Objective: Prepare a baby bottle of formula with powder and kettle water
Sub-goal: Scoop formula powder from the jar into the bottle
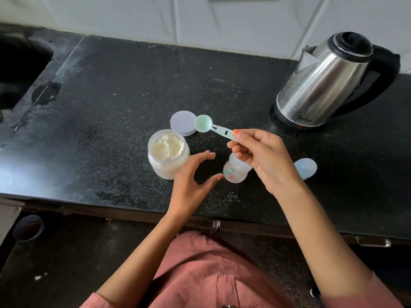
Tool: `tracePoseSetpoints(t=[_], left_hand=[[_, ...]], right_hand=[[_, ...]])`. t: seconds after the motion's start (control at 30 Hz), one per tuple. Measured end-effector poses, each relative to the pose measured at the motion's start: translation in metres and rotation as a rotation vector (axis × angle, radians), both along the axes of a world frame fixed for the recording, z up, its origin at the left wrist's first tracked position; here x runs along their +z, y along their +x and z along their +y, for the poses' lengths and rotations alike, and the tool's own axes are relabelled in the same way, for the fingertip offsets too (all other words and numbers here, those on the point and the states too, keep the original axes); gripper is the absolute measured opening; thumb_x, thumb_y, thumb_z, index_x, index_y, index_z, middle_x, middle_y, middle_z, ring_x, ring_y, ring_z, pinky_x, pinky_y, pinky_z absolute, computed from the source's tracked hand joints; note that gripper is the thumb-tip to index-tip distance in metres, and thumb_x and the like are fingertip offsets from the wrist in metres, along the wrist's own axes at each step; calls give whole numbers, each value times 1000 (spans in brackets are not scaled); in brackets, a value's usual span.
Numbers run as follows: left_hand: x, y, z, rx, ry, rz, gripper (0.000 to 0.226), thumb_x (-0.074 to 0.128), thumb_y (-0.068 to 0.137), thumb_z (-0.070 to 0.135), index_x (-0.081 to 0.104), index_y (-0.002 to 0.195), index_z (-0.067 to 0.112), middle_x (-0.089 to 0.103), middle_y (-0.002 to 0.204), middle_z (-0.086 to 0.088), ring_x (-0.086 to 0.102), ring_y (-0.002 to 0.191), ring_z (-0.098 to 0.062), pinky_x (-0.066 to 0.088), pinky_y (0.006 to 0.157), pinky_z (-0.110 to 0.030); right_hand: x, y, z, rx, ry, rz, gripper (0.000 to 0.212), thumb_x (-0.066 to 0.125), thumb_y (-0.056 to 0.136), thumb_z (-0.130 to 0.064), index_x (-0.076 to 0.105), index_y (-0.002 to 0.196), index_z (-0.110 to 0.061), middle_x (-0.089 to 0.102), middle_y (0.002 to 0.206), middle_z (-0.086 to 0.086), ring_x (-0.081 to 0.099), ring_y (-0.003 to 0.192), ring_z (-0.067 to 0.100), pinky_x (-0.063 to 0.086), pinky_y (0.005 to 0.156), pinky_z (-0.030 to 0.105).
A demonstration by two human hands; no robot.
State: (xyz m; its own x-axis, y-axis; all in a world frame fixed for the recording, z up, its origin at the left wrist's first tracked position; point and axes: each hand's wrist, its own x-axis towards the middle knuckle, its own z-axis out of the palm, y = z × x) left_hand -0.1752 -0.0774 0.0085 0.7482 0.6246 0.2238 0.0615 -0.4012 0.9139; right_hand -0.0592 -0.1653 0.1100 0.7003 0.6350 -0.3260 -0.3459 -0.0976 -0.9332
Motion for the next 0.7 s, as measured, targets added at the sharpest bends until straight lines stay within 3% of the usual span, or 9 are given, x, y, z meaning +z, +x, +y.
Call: tracePoseSetpoints(t=[0.1, 0.17, 0.27, 0.37, 0.47, 0.57, 0.7], left_hand=[[5, -27, 6, 191, 154, -102, 24, 73, 77, 15, 62, 99, 17, 59, 103, 17, 53, 105, 12, 38, 91, -7], [1, -41, 14, 321, 245, -165, 23, 68, 78, 18, 60, 100, 16, 58, 104, 6, 51, 104, 7, 40, 92, -13], [-7, -50, 31, 456, 197, -133, 46, 70, 73, 25, 51, 114, 17, 46, 118, 1, 42, 116, -3, 42, 96, -34], [-12, -49, 44, 472, 79, -24, 75, 72, 67, 41, 40, 130, 15, 37, 133, 4, 34, 129, -10, 35, 106, -47], [-16, -44, 50, 408, -22, 48, 89, 76, 63, 41, 34, 138, 14, 35, 143, 2, 31, 133, -8, 27, 113, -34], [-16, -40, 52, 361, -96, 48, 89, 77, 63, 35, 35, 138, 13, 41, 142, -1, 35, 129, -3, 24, 106, -10], [-13, -37, 51, 356, -126, 25, 84, 80, 63, 30, 40, 135, 15, 46, 136, 1, 42, 122, -2, 33, 104, -17]], right_hand=[[-2, -10, 25, 109, -45, -123, 6, 60, 86, -8, 66, 86, -7, 67, 66, 3, 61, 54, 3, 50, 55, 13], [-7, -16, 41, 171, -108, -342, 6, 61, 85, -9, 67, 87, -6, 66, 67, 1, 61, 55, 3, 51, 56, 15], [-22, -26, 59, 248, -239, -837, 9, 63, 84, -15, 70, 89, -12, 68, 73, -4, 62, 63, 5, 53, 63, 23], [-30, -34, 70, 336, -347, -1135, 13, 60, 87, -22, 70, 93, -17, 71, 92, -3, 63, 83, 13, 48, 65, 28], [-36, -36, 79, 382, -353, -1299, 15, 60, 87, -20, 71, 94, -13, 71, 95, 1, 59, 90, 18, 37, 66, 24], [-40, -37, 85, 409, -349, -1439, 9, 67, 78, -14, 72, 82, -8, 72, 78, 8, 61, 78, 28, 44, 67, 32], [-43, -37, 91, 424, -383, -1457, 6, 68, 73, -13, 71, 72, -8, 71, 70, 7, 61, 73, 30, 46, 67, 40]])
